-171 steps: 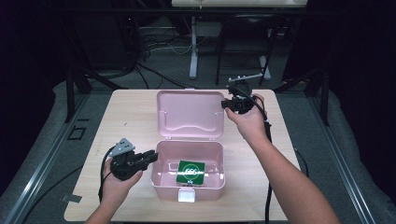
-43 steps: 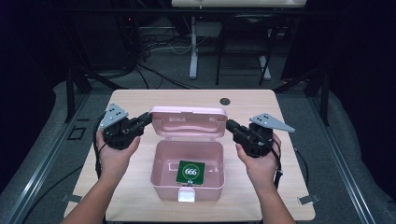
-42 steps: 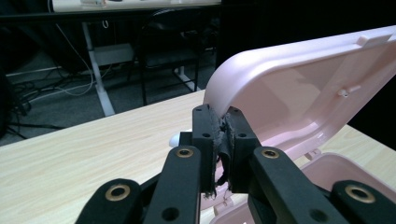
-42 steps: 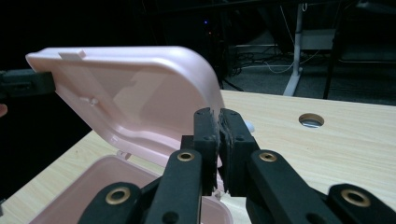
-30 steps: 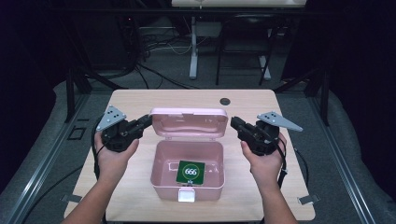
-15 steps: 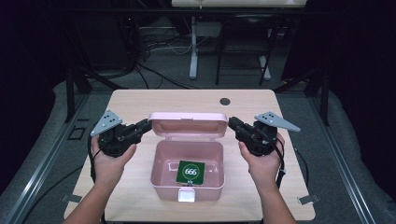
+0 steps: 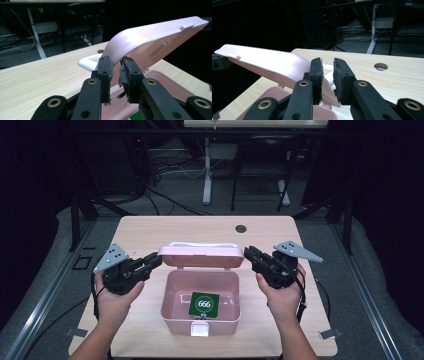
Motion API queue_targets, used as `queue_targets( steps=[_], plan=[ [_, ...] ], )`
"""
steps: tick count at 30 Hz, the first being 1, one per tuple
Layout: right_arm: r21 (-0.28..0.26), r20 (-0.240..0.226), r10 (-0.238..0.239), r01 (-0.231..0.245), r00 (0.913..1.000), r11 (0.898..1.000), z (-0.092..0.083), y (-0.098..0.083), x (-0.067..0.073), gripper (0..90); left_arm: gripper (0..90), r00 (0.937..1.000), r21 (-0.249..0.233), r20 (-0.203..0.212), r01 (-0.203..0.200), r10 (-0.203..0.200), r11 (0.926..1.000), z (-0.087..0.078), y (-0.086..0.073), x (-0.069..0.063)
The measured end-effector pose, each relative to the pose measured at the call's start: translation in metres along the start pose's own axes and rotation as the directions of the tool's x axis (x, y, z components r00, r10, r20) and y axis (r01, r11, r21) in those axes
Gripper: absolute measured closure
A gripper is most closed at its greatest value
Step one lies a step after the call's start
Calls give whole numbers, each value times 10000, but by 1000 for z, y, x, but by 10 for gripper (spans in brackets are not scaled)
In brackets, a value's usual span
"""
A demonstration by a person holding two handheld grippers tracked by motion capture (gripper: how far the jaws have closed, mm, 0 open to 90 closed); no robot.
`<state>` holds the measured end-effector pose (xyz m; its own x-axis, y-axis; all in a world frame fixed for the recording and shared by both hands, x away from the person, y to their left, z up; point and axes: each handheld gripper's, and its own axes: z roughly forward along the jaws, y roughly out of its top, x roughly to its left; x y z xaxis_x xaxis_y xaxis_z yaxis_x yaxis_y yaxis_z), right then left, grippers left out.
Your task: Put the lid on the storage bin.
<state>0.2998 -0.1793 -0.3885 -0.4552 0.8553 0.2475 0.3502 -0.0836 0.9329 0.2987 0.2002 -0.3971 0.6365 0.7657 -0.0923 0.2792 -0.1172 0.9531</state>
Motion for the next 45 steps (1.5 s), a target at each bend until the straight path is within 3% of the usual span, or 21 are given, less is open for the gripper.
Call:
queue_targets(
  steps=[45],
  plan=[
    [227,-86,96,-94,9999,9997,4,-1,-8,596,661,9984,151,488,-300,292,9994,-21,-16,-13]
  ],
)
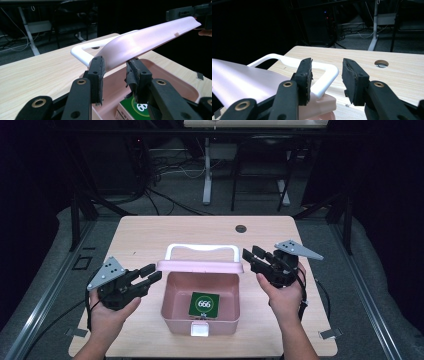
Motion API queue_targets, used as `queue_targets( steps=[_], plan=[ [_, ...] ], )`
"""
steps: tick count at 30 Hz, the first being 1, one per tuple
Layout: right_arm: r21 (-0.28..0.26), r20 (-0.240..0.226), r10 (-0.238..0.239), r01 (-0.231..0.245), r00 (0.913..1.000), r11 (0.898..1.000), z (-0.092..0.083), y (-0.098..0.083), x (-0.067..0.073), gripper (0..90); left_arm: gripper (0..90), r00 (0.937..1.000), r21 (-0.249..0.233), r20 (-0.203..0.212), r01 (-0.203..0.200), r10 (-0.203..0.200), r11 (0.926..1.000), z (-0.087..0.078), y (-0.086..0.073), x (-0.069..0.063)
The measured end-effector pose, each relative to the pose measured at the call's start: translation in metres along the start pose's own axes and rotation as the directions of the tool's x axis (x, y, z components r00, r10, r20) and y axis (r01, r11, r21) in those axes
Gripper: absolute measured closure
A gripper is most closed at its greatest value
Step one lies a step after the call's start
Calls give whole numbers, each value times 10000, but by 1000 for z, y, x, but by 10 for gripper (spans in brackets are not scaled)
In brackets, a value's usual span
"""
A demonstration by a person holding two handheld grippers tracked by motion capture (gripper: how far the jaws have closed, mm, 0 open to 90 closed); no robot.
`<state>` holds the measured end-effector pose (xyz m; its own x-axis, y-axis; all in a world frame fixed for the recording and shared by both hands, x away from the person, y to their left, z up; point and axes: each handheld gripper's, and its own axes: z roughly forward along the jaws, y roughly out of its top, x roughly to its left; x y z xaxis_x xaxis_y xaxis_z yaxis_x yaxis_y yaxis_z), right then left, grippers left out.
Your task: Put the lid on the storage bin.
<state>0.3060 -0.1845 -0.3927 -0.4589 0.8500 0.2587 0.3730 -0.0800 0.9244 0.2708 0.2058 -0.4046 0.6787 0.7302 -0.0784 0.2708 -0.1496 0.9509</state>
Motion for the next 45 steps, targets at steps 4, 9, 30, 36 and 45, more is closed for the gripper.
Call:
queue_targets(
  steps=[4,9,30,36,45],
  plan=[
    [-61,14,23,-23,10000,10000,-1,0,0,589,656,10000,9,62,-12,11,10000,-2,-3,-1],
    [-68,56,29,-28,10000,10000,0,0,-1,578,654,9999,104,82,-77,76,9999,-4,-6,-3],
    [-27,143,-25,26,9999,10000,2,-2,-2,567,654,9993,314,368,-95,83,9995,-13,-25,-11],
    [-45,142,-7,8,9999,10000,1,-2,-3,567,654,9989,351,452,-96,81,9993,-15,-32,-14],
    [-4,154,-22,22,9999,10000,2,-2,-2,567,653,9989,325,469,14,-29,9995,-16,-42,-17]
  ],
)
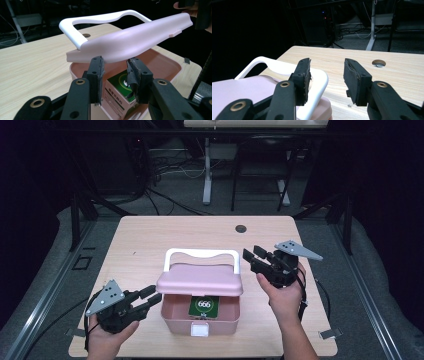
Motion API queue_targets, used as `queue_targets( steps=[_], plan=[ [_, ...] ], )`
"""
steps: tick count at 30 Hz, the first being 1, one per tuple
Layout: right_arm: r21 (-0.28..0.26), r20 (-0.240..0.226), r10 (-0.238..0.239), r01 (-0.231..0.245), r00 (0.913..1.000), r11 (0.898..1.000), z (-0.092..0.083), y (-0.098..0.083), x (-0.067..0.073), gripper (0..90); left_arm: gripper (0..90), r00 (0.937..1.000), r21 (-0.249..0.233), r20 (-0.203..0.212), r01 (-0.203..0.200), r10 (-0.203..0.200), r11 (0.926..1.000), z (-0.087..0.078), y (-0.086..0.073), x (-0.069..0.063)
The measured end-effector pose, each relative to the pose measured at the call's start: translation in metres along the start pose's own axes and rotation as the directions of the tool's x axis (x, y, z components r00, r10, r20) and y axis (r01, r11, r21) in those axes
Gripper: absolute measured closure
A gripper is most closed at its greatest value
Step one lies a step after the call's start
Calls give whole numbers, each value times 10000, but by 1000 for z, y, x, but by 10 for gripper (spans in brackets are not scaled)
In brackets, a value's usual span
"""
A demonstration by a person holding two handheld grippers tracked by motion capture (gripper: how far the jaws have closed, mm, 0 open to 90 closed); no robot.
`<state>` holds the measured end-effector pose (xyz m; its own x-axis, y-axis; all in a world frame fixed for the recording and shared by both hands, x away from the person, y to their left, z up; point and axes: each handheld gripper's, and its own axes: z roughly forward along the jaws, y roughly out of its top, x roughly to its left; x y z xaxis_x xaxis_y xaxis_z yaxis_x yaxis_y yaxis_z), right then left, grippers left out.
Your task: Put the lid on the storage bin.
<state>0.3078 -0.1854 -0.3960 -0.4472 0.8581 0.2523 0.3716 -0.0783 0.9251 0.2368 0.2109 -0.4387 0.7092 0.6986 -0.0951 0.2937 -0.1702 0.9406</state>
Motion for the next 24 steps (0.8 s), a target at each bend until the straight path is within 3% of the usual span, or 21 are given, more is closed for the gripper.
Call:
queue_targets(
  steps=[24],
  plan=[
    [-57,16,78,-78,10000,10000,-1,0,-2,561,659,9999,713,102,38,-45,9974,-3,-33,-3]
  ],
)
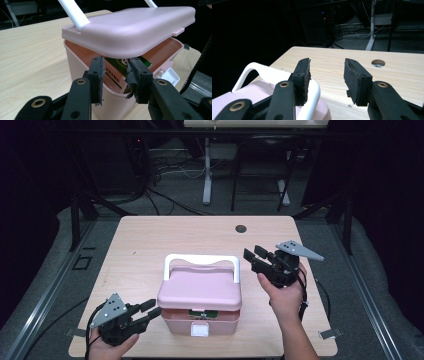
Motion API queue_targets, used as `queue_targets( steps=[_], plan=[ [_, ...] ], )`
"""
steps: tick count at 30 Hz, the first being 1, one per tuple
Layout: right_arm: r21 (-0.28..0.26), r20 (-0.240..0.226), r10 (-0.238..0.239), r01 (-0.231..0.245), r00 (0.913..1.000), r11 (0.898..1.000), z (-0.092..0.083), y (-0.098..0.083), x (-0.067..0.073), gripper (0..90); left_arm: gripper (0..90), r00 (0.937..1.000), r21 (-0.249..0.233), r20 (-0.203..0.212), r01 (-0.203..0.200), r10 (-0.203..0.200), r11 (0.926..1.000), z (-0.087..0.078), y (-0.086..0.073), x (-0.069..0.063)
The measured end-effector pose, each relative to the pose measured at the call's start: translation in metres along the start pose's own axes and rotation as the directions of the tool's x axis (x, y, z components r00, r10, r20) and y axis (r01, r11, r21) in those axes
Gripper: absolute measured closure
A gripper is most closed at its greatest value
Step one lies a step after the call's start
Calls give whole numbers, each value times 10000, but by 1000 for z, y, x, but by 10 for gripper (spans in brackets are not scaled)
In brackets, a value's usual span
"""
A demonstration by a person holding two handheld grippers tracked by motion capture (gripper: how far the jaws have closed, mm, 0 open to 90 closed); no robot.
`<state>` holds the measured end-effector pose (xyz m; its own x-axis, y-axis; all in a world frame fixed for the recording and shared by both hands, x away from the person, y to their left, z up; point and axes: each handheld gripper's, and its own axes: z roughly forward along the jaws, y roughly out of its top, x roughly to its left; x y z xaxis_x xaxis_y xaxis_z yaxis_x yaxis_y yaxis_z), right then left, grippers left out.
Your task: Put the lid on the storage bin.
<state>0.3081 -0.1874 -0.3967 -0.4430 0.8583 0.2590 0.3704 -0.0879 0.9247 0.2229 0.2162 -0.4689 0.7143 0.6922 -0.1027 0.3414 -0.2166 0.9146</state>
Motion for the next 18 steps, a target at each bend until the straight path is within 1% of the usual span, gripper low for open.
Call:
queue_targets(
  steps=[5,6,8,11,12,18],
  plan=[
    [0,-13,15,-15,10000,10000,0,0,0,560,662,10000,158,-5,6,-6,9999,1,-4,0],
    [-1,-15,16,-16,10000,10000,0,0,0,560,662,10000,259,-10,-8,8,9997,0,-5,-1],
    [0,-12,22,-22,10000,10000,0,0,0,560,665,10000,287,-17,-22,22,9996,1,-7,-1],
    [-18,-12,27,-27,10000,10000,0,0,0,559,669,10000,470,-35,-33,34,9989,1,-10,-1],
    [-18,-14,33,-33,10000,10000,0,0,0,559,669,10000,495,-27,44,-43,9988,1,-11,-1],
    [-35,-6,48,-48,10000,10000,0,0,0,558,670,9999,713,-26,122,-121,9974,1,-15,0]
  ],
)
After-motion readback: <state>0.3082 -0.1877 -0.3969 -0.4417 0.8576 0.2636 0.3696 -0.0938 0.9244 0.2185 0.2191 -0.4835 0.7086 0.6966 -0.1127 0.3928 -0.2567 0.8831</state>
